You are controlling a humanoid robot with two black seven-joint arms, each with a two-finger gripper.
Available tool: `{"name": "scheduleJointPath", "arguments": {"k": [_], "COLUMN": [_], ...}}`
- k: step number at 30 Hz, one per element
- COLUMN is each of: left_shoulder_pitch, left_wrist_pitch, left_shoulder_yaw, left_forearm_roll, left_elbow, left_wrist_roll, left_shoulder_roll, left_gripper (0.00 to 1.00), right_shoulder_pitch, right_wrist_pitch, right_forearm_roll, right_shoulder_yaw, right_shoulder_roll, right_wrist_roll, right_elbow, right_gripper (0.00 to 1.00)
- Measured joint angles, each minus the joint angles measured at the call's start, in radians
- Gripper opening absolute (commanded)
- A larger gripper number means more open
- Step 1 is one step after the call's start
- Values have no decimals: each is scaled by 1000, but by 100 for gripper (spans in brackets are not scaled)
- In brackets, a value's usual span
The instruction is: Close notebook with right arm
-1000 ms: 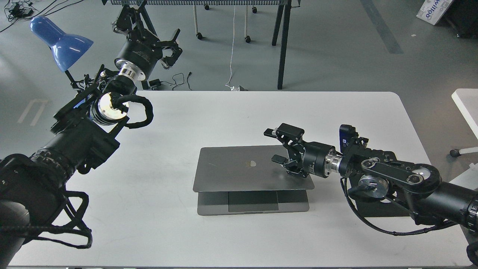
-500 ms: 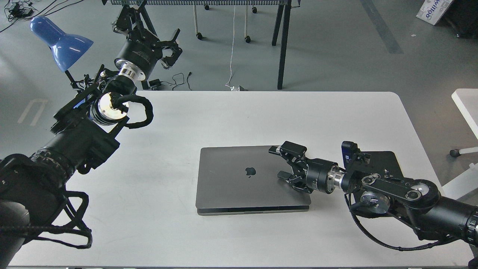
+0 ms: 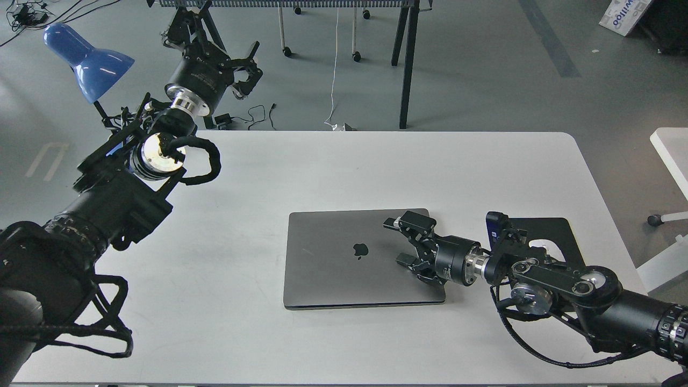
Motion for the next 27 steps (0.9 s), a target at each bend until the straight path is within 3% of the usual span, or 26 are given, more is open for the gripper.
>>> {"name": "scheduleJointPath", "arguments": {"k": [13, 18, 27], "left_shoulder_pitch": [1, 1, 0], "left_wrist_pitch": [0, 0, 0], "left_shoulder_yaw": [0, 0, 0], "left_forearm_roll": [0, 0, 0], "left_elbow": [0, 0, 0], "left_wrist_roll": [1, 1, 1], "left_shoulder_roll": [-1, 0, -1], "left_gripper": [100, 100, 100], "right_shoulder_pitch": [26, 34, 26], "right_wrist_pitch": [-1, -1, -4], "right_forearm_roll": [4, 6, 28], "right_shoulder_yaw": [68, 249, 705], "right_shoulder_roll": [-60, -121, -129], "right_wrist_roll": [0, 1, 2], "right_elbow": [37, 38, -59], "right_gripper": [100, 100, 100]}}
